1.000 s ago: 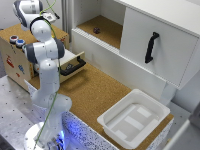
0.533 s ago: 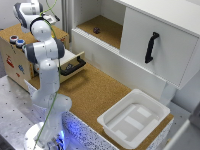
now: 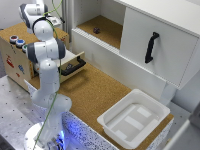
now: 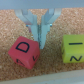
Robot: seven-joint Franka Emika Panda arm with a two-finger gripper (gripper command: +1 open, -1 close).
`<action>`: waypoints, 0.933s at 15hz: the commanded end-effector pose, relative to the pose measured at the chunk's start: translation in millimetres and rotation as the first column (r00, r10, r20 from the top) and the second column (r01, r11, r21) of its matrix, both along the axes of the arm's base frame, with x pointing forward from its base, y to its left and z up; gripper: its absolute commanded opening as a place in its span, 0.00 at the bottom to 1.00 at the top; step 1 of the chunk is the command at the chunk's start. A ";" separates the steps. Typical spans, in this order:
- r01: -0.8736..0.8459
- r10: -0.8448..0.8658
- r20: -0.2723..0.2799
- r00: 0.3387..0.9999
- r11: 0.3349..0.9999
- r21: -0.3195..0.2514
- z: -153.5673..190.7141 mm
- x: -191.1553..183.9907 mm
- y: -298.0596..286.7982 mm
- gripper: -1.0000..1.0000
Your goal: Push the pink block inside the drawer
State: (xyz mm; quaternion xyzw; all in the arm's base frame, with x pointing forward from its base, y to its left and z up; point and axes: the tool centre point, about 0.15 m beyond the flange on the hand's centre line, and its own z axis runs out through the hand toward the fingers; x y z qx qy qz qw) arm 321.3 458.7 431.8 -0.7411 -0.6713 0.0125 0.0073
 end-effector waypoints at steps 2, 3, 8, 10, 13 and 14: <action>0.029 -0.030 0.010 0.999 0.996 0.086 13.2 -11.3 -34.5 0.00; 0.017 -0.018 0.004 1.000 0.994 0.106 16.5 -15.5 -29.9 0.00; -0.116 0.116 0.011 0.993 0.985 0.127 13.8 -46.6 -0.8 0.00; -0.139 0.140 0.004 0.990 0.982 0.131 12.4 -51.6 3.1 0.00; -0.166 0.167 0.001 0.986 0.979 0.117 9.5 -55.6 3.5 0.00; -0.175 0.175 0.003 0.984 0.979 0.104 6.0 -56.0 0.0 0.00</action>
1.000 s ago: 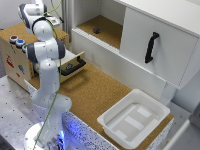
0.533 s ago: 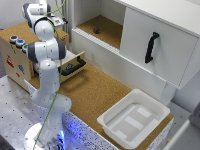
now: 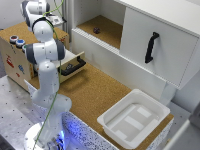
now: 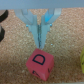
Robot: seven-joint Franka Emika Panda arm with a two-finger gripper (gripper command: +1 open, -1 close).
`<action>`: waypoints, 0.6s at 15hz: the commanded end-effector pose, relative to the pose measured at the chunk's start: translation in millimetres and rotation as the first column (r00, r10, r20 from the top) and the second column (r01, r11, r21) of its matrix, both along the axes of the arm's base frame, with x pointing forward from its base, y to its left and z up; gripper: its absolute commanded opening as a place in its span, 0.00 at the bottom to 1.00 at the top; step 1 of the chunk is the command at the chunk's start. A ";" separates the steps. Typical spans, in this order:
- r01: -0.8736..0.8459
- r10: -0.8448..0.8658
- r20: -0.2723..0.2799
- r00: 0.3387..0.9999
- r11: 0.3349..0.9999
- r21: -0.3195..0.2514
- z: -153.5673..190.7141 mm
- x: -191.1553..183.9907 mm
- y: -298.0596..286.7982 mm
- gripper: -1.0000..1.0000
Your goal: Push the pink block inside the drawer
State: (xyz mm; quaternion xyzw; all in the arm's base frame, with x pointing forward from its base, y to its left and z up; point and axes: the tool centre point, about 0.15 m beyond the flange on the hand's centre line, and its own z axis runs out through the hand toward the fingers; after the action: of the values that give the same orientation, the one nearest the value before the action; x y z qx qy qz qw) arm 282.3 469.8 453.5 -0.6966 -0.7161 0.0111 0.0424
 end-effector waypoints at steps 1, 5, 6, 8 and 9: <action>-0.043 0.041 0.036 0.998 0.998 0.041 -18.6 -15.6 -14.6 0.00; 0.016 -0.017 0.049 0.999 1.000 0.024 -23.6 -1.9 -30.7 0.00; 0.032 -0.033 0.054 0.998 0.999 0.021 -23.5 2.1 -36.6 0.00; 0.073 -0.074 0.058 0.996 0.997 0.019 -22.0 10.3 -49.8 0.00; 0.080 -0.081 0.061 0.995 0.997 0.015 -21.8 11.7 -55.6 0.00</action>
State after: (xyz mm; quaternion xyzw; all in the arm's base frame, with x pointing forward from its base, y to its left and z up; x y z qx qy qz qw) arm 287.7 451.9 438.9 -0.7041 -0.7092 0.0242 0.0260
